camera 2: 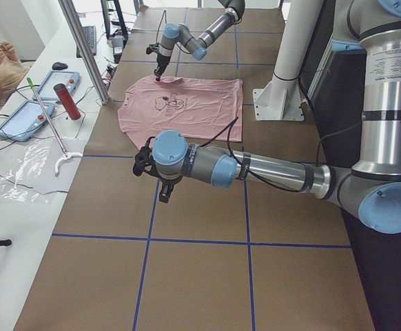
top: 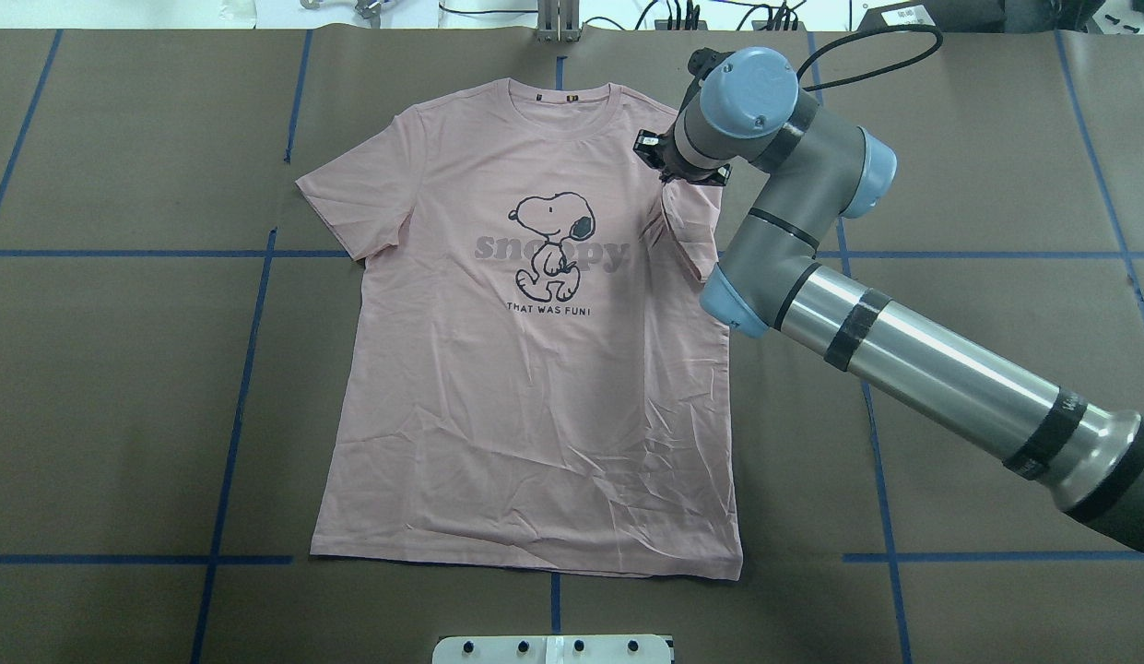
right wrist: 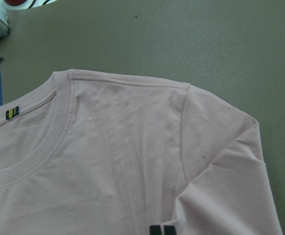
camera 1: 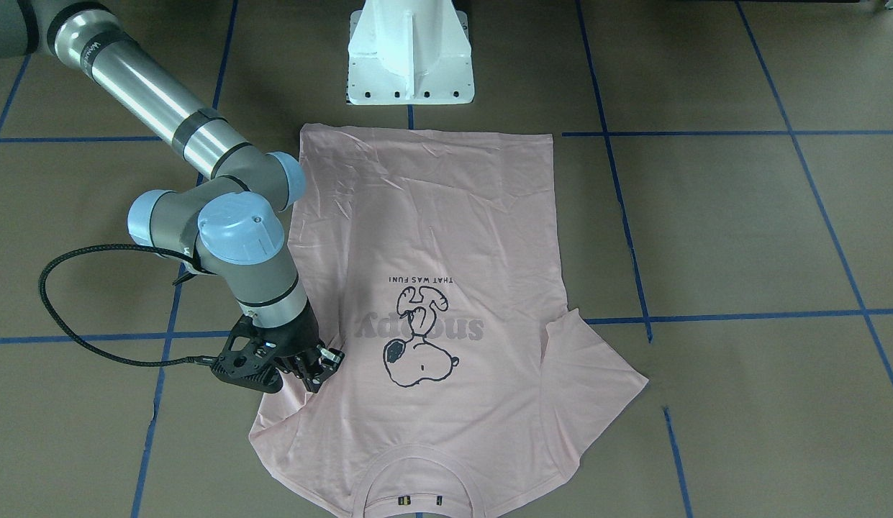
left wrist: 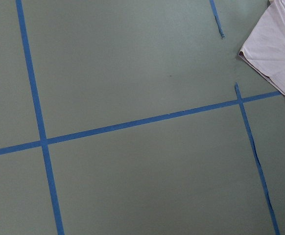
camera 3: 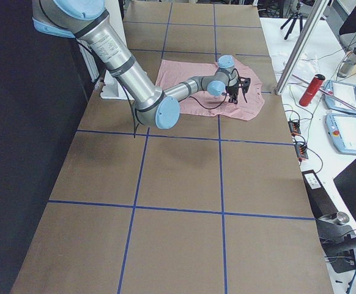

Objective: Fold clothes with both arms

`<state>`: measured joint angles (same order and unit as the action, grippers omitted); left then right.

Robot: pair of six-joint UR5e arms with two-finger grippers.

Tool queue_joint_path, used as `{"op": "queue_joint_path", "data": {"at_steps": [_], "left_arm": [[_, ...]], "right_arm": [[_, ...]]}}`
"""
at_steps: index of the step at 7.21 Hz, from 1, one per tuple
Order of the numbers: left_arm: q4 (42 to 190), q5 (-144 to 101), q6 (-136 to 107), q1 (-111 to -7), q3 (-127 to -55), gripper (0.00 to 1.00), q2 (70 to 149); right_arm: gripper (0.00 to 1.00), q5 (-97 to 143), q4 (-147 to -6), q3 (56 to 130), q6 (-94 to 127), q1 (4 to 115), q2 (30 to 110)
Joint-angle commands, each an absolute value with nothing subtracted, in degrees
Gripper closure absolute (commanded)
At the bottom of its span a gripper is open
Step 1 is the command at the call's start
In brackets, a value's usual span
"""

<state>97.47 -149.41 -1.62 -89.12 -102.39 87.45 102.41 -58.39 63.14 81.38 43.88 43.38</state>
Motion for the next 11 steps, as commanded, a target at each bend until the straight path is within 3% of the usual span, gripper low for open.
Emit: {"op": "queue_joint_path", "data": {"at_steps": [1,4,6,8,10,11], "left_arm": [[97.47,-149.41,-1.84,-89.12,-102.48,0.0,87.63],[106.03,-151.26,-8.9,-88.6,-101.78,0.0,88.42],[116.25,-146.2,-18.87,-79.86,-100.99,0.0,93.49],[116.98,-136.65,-35.42,-69.67,-95.13,0.0,103.76],[117.07,-128.7,-50.63,-60.59,-82.86,0.0,117.53],[118.03,-126.06,-53.15,-58.64,-79.4,0.0,120.29]], "right_arm": [[0.01,99.78,-58.27,61.44,78.77,44.3,42.63],[0.0,99.93,-58.8,66.42,73.3,44.56,44.81],[0.0,103.51,-61.07,78.59,73.65,45.61,52.16],[0.0,106.51,-61.0,89.78,73.56,47.02,61.83],[0.0,117.61,-60.56,94.29,73.22,53.4,66.94],[0.0,126.3,-60.38,94.48,73.13,57.35,67.93]]}}
